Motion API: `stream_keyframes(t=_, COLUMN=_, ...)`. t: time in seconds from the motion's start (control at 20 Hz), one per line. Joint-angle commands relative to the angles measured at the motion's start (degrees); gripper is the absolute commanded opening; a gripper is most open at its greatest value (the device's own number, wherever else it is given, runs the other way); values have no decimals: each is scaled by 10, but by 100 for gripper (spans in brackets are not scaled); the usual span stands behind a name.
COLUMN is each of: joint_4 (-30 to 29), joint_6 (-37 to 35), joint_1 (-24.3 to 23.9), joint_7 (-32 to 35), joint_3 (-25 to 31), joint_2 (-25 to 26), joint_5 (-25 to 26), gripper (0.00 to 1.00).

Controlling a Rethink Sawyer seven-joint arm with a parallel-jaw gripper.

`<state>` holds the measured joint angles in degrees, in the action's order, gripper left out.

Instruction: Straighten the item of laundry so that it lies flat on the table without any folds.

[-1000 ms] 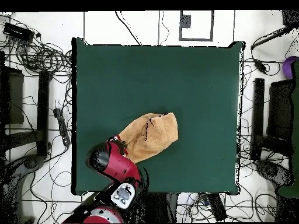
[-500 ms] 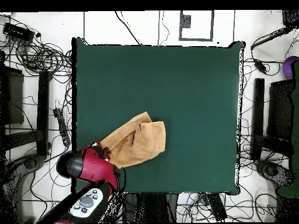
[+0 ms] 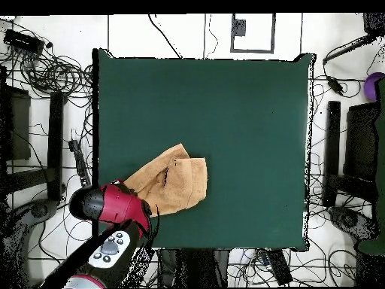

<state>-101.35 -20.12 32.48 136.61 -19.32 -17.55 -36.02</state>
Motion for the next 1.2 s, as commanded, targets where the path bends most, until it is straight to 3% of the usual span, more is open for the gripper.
stream_keyframes(t=0.05, joint_4=64, joint_6=38, joint_1=-22, joint_7=64, joint_3=88, joint_2=56, joint_5=5, gripper=0)
stream_keyframes(t=0.75, joint_4=74, joint_6=51, joint_1=-17, joint_7=90, joint_3=102, joint_2=67, joint_5=-10, gripper=0)
stream_keyframes(t=1.2, joint_4=162, joint_6=25, joint_1=-23, joint_7=66, joint_3=81, joint_2=87, joint_5=-1, gripper=0)
